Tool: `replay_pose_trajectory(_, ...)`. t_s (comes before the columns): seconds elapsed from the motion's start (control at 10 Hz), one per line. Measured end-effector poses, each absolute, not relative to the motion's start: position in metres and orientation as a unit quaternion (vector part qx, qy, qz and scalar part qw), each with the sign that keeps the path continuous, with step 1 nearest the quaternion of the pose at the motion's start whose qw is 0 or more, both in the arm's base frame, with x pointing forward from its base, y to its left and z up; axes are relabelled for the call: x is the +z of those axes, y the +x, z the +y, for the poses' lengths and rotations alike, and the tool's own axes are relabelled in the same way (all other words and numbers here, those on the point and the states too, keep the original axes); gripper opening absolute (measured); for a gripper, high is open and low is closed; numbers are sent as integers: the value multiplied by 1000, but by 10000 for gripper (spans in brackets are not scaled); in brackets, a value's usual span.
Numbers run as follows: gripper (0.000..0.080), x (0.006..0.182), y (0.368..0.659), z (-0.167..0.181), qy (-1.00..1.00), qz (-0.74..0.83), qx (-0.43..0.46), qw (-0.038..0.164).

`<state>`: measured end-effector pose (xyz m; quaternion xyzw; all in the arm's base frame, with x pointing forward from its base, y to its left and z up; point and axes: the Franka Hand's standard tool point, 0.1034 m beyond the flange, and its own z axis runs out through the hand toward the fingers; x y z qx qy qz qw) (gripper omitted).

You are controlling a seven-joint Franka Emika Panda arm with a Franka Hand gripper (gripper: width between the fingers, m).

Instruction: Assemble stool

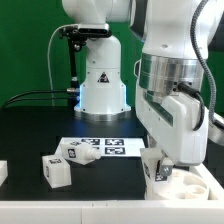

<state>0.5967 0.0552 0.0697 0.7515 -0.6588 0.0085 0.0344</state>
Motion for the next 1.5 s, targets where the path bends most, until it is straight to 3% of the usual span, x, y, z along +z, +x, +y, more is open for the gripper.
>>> replay_pose_trajectory(0.1,575,76,599,56,757,-653,9,28)
replay_pose_trajectory(0.2,626,85,598,55,762,-647,8,19)
replay_pose_trajectory(0.5,648,118,607,31,787,-617,12,-5)
replay_pose_trajectory(0.9,649,114,606,34,788,-615,13,-3)
replay_pose_trajectory(1.5,649,102,589,1,921,-388,37,-8)
